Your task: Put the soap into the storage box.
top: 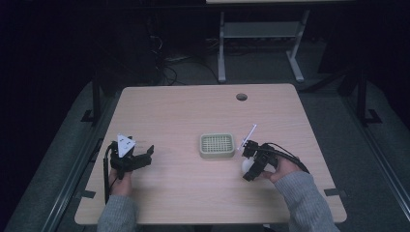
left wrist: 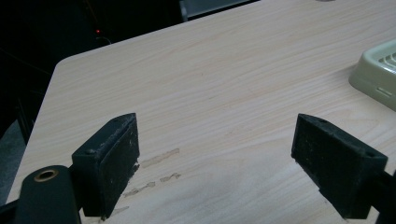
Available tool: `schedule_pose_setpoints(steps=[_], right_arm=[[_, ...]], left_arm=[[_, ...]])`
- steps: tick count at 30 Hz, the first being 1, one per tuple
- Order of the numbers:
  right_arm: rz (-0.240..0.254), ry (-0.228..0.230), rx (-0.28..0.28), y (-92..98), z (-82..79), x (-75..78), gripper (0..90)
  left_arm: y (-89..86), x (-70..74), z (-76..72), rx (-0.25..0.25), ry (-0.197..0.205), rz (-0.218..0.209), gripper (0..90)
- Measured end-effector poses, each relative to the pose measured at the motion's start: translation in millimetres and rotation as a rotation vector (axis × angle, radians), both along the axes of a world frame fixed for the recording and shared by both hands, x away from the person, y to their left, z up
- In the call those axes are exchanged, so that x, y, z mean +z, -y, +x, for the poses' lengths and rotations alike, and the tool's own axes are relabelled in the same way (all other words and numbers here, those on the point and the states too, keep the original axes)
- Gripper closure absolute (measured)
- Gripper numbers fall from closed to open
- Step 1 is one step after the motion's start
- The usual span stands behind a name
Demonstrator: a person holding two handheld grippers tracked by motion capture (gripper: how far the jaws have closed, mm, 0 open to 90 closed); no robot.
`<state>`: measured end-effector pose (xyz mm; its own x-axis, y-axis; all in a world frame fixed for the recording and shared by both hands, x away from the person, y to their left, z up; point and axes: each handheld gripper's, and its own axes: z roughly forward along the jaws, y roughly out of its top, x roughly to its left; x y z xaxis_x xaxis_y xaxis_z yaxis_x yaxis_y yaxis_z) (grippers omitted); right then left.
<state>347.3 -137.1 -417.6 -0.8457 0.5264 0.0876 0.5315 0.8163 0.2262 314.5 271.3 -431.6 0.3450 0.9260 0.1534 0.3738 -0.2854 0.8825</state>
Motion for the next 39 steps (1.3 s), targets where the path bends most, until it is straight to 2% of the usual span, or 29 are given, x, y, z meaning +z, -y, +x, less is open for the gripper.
schedule_pose_setpoints(steps=[21, 39], right_arm=[[0.017, 0.046, 0.026, -11.1, 20.3, 26.0, 22.5], [0.02, 0.038, 0.047, -27.2, 37.3, 36.6, 22.5]], left_arm=[[-1.4, 0.3, -2.4, 0.009, 0.0, 0.006, 14.8], [-1.4, 0.4, -2.6, 0.009, -0.002, 0.006, 14.8]])
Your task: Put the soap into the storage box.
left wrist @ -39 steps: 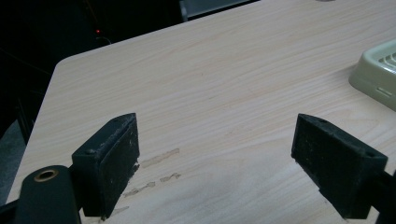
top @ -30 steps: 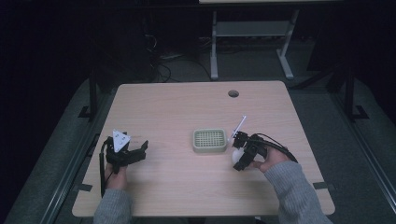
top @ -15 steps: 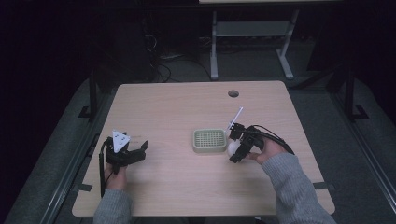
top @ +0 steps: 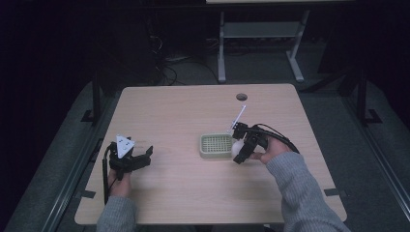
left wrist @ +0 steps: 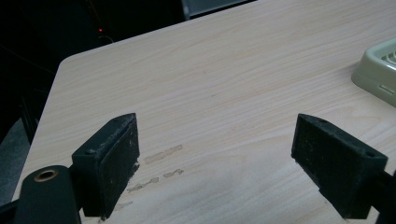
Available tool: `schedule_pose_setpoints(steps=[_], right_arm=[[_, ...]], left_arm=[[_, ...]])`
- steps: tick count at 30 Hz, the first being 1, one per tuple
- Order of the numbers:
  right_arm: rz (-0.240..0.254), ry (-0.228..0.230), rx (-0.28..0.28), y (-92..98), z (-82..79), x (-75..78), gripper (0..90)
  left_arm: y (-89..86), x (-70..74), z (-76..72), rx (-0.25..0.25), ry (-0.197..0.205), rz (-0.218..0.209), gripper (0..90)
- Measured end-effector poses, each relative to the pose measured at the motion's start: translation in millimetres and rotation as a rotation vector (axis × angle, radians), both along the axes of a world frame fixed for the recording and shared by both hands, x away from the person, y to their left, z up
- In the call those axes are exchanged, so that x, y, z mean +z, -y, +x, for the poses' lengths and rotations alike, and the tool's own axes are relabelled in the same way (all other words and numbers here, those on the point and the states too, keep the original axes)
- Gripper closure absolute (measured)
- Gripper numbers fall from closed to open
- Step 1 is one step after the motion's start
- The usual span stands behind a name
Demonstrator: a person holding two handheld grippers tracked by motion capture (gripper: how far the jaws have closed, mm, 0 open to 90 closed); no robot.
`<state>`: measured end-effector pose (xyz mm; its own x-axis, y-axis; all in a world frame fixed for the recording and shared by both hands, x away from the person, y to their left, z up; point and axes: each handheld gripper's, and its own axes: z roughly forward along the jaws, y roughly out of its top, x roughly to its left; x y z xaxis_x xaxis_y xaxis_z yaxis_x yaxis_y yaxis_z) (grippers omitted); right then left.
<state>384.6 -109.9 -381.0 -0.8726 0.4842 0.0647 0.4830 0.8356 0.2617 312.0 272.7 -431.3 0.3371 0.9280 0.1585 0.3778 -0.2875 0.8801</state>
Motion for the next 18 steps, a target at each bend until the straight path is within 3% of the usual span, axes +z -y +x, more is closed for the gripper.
schedule_pose_setpoints(steps=[18], right_arm=[[-0.012, -0.001, 0.03, -18.4, 15.8, 6.6, 22.5]], left_arm=[[-0.7, 0.5, -0.1, 0.004, 0.002, 0.002, 14.8]])
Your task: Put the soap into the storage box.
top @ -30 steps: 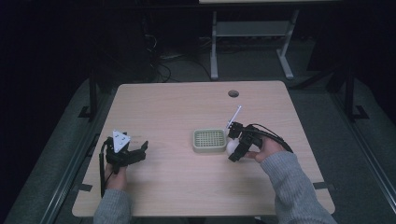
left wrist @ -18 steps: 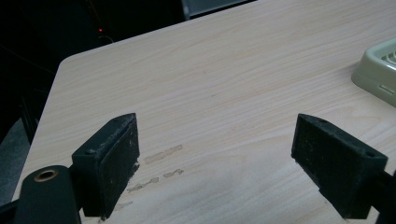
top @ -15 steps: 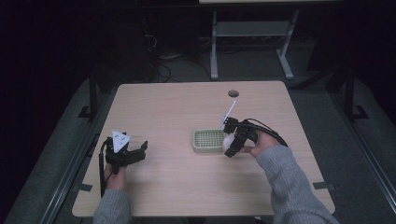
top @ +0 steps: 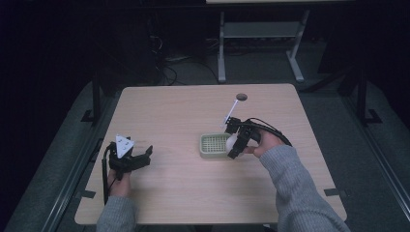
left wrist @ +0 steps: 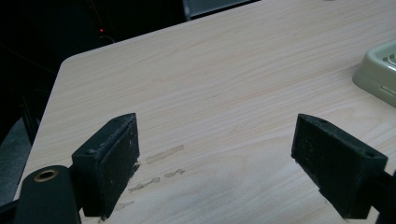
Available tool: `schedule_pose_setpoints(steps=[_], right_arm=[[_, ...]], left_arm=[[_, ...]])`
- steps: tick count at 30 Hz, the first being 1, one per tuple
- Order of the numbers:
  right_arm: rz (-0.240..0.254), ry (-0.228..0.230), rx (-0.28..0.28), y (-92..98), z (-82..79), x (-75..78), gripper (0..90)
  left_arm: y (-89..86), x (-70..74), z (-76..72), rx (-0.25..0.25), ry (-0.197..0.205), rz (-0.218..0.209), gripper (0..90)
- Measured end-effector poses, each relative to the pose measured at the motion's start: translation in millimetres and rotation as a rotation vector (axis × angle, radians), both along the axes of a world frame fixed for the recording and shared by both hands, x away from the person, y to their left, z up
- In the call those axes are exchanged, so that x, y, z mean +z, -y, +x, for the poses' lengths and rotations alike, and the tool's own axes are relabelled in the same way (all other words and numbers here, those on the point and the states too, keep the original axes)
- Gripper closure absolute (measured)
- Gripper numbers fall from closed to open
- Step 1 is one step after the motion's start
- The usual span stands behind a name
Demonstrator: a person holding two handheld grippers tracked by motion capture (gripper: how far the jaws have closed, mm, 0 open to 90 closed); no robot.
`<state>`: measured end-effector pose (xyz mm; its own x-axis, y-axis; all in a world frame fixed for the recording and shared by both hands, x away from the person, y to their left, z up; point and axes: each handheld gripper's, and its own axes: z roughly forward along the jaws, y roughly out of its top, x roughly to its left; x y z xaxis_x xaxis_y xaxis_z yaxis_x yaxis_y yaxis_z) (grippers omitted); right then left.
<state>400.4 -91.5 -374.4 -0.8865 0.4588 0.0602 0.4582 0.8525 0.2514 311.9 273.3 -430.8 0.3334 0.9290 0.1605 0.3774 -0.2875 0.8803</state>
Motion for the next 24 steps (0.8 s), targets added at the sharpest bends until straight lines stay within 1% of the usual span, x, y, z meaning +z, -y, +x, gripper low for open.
schedule_pose_setpoints(steps=[3, 6, 9, 15, 19, 24], right_arm=[[0.003, -0.001, 0.003, -3.4, 3.1, 1.3, 22.5], [-0.005, 0.001, 0.008, -5.9, 5.3, 2.7, 22.5], [0.003, -0.004, 0.011, -10.0, 9.4, 4.2, 22.5], [-0.009, -0.004, 0.026, -17.3, 14.6, 4.1, 22.5], [-0.008, -0.004, 0.03, -22.9, 18.6, 5.2, 22.5], [0.008, -0.008, 0.034, -28.6, 23.6, 4.1, 22.5]], left_arm=[[0.5, -0.2, 0.0, -0.002, 0.0, -0.001, 14.8], [0.5, 0.0, -0.2, -0.002, -0.001, 0.002, 14.8], [-0.1, 0.1, -0.1, 0.001, 0.0, 0.003, 14.8], [-0.8, 0.3, 0.0, 0.0, 0.003, 0.001, 14.8], [-0.9, 0.4, 0.0, 0.001, 0.003, 0.001, 14.8], [-1.4, 0.9, -0.3, 0.002, 0.003, 0.001, 14.8]])
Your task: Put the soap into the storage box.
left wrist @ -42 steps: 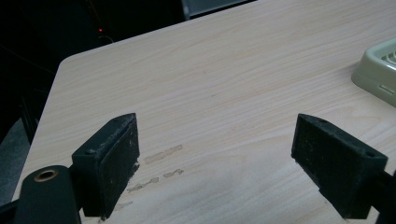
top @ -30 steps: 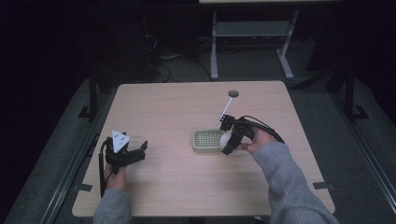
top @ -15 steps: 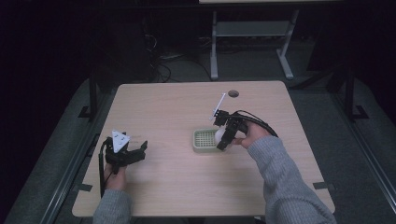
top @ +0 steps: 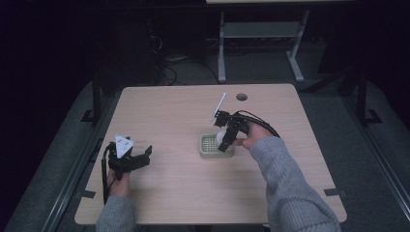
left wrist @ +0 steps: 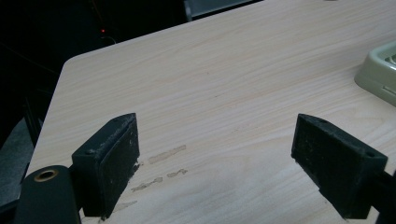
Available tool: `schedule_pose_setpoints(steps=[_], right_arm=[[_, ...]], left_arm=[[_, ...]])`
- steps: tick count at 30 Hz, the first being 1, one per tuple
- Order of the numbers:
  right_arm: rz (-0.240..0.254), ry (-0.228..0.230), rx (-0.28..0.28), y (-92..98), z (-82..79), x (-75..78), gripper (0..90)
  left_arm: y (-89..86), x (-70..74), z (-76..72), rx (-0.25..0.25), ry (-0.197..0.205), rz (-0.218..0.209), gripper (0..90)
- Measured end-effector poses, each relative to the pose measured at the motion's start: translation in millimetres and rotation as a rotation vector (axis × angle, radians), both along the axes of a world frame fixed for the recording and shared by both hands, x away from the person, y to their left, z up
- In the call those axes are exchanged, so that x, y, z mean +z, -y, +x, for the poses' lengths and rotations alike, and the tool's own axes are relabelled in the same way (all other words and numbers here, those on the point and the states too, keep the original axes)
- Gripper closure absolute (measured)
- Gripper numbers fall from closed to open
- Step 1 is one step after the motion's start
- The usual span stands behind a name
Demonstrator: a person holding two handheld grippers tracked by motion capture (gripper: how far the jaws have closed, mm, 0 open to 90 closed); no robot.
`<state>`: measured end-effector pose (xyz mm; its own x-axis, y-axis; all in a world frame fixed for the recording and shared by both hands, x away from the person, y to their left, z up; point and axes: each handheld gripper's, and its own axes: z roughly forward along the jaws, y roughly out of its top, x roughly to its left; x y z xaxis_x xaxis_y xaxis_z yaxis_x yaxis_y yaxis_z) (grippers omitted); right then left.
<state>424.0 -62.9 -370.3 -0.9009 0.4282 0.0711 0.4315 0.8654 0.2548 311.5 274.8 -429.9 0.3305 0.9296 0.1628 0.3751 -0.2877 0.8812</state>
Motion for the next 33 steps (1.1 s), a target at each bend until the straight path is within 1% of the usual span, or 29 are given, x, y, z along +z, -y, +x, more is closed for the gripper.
schedule_pose_setpoints(steps=[9, 10, 12, 15, 16, 20, 25, 28, 32, 33], right_arm=[[-0.012, -0.017, -0.002, -4.8, 7.8, -7.9, 22.5], [-0.021, -0.016, -0.001, -6.1, 10.0, -8.2, 22.5], [-0.031, -0.012, 0.001, -8.5, 11.3, -7.4, 22.5], [-0.032, -0.01, 0.004, -11.4, 12.8, -5.3, 22.5], [-0.035, -0.009, 0.009, -15.1, 14.3, -3.3, 22.5], [-0.023, -0.01, 0.01, -18.1, 15.7, -2.9, 22.5], [-0.035, -0.008, 0.013, -21.6, 19.8, -8.5, 22.5], [-0.042, -0.016, 0.007, -23.0, 21.7, -11.8, 22.4], [-0.05, -0.015, 0.007, -24.6, 24.9, -15.9, 22.4], [-0.052, -0.021, 0.007, -25.1, 25.8, -16.9, 22.4]], left_arm=[[0.6, 0.0, -0.1, -0.002, 0.003, 0.003, 14.8], [0.5, 0.0, -0.1, -0.001, 0.003, 0.003, 14.8], [0.5, -0.1, -0.1, -0.001, 0.004, 0.003, 14.8], [0.6, 0.0, -0.1, -0.001, 0.004, 0.003, 14.8], [0.6, 0.0, -0.1, -0.002, 0.005, 0.004, 14.8], [0.8, 0.0, -0.2, -0.002, 0.004, 0.005, 14.8], [1.8, -0.3, -0.4, -0.006, 0.004, 0.005, 14.8], [1.8, 0.1, -0.6, -0.009, 0.0, 0.02, 14.8], [1.8, 0.0, -0.5, -0.011, -0.001, 0.02, 14.8], [1.7, 0.1, -0.6, -0.01, 0.0, 0.02, 14.8]])
